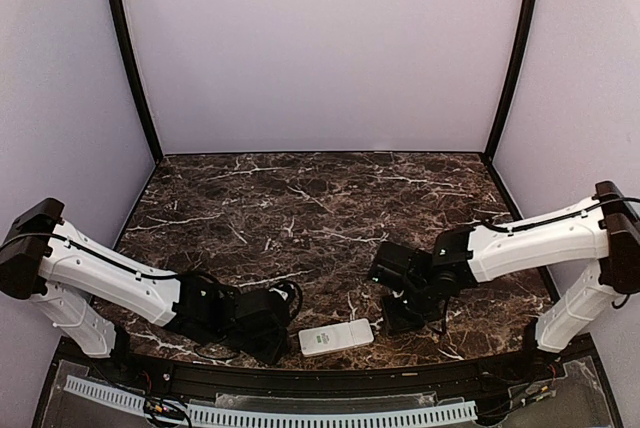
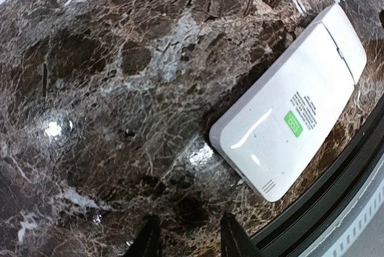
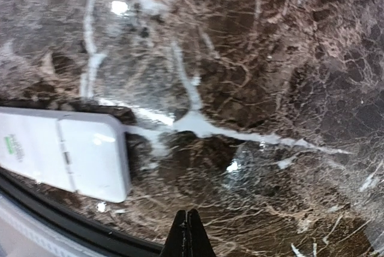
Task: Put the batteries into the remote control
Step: Load the battery cover onto the remote control without the battery cover.
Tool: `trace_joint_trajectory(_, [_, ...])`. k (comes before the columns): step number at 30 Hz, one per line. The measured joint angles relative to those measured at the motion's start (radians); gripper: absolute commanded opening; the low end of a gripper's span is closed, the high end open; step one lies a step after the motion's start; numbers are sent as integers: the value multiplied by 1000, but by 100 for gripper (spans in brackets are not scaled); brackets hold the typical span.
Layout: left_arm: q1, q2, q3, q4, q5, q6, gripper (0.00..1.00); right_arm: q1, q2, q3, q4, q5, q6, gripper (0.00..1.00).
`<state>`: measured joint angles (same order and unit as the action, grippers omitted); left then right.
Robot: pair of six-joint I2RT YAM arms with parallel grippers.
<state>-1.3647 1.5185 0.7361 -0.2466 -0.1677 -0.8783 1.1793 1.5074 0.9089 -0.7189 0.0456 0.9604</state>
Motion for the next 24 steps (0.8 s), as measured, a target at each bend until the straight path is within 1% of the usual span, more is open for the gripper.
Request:
trace_joint_trajectory(1, [-1, 0, 0, 0, 0, -2, 22, 0, 20, 0, -12, 11, 3, 0])
trace_joint_trajectory(2, [-2, 1, 0, -2, 0, 2, 17, -1, 49, 6, -27, 21, 6, 0])
trace_joint_trajectory(3, [-2, 2, 0, -3, 2, 1, 5, 0, 84, 12, -38, 27, 6, 0])
trace_joint_trajectory(5, [-2, 5, 0, -6, 1, -2, 0, 0, 153, 32, -56, 38, 5, 0])
trace_joint_trajectory(11, [-3, 23, -1, -9, -2, 3, 0, 5, 221, 114, -77, 64, -9, 0])
trace_joint_trajectory(19, [-9, 51, 16, -2, -10, 3, 0, 9, 229, 124, -80, 71, -13, 0])
trace_joint_trajectory(24, [-10, 66, 29, 3, -15, 9, 0, 34, 244, 138, -91, 96, -9, 0])
